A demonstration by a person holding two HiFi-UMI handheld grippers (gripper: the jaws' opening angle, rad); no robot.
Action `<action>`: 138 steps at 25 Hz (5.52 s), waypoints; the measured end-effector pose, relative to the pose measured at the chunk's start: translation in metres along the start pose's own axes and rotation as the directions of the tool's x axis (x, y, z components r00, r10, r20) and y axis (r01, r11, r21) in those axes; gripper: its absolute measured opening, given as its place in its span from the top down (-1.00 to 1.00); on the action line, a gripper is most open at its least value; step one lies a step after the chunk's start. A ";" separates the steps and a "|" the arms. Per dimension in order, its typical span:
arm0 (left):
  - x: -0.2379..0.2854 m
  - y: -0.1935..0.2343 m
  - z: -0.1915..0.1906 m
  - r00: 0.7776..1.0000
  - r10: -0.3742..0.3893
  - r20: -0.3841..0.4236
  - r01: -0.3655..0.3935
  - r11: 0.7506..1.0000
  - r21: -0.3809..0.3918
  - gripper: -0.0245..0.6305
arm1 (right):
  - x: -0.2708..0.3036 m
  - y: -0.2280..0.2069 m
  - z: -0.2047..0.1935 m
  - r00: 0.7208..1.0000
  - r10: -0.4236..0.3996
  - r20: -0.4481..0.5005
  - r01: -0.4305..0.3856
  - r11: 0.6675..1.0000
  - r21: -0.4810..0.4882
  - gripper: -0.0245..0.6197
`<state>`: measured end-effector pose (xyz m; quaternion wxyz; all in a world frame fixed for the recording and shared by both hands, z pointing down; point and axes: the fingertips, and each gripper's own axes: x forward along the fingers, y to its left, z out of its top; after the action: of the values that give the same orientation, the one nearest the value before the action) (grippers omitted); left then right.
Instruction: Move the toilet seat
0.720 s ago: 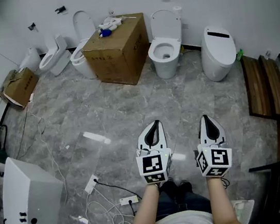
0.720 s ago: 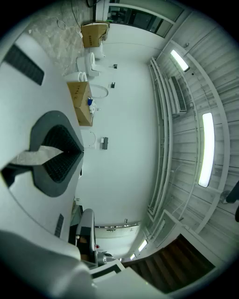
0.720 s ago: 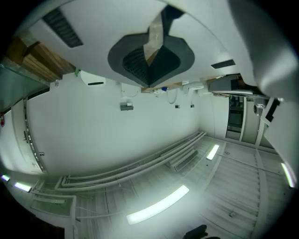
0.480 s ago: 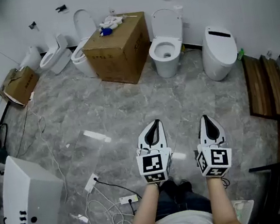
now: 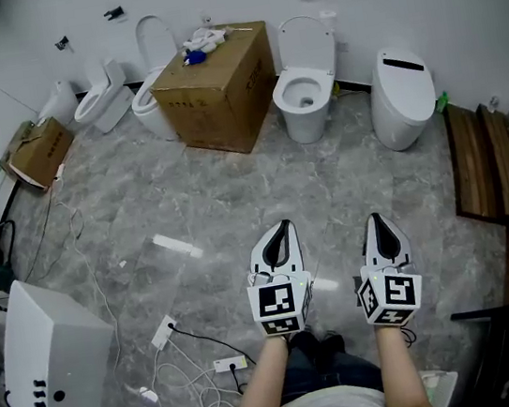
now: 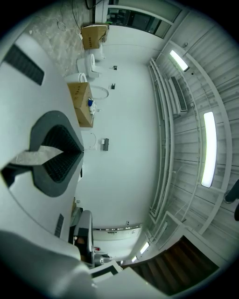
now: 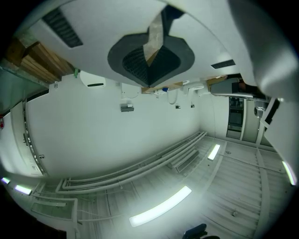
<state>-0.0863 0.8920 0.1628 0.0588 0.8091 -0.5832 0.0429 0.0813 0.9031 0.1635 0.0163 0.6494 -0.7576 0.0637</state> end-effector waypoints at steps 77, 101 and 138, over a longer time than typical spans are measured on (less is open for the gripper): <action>0.635 0.217 0.039 0.990 0.057 -0.128 -0.062 0.998 -0.032 0.88 | 0.677 -0.094 0.013 0.982 0.086 -0.166 -0.090 0.996 -0.015 0.88; 0.817 0.314 0.038 0.980 -0.056 -0.190 0.050 0.998 -0.036 0.88 | 0.865 -0.094 0.013 0.980 -0.032 -0.198 0.033 0.999 -0.002 0.88; 0.993 0.291 -0.052 0.898 -0.163 -0.409 0.142 0.986 -0.082 0.88 | 1.006 -0.191 -0.074 0.909 -0.078 -0.410 0.097 0.995 0.025 0.88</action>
<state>-0.0479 -0.1237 0.3642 0.2045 0.8230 -0.4930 0.1944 0.1080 -0.1043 0.3590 0.1622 0.6553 -0.7060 0.2142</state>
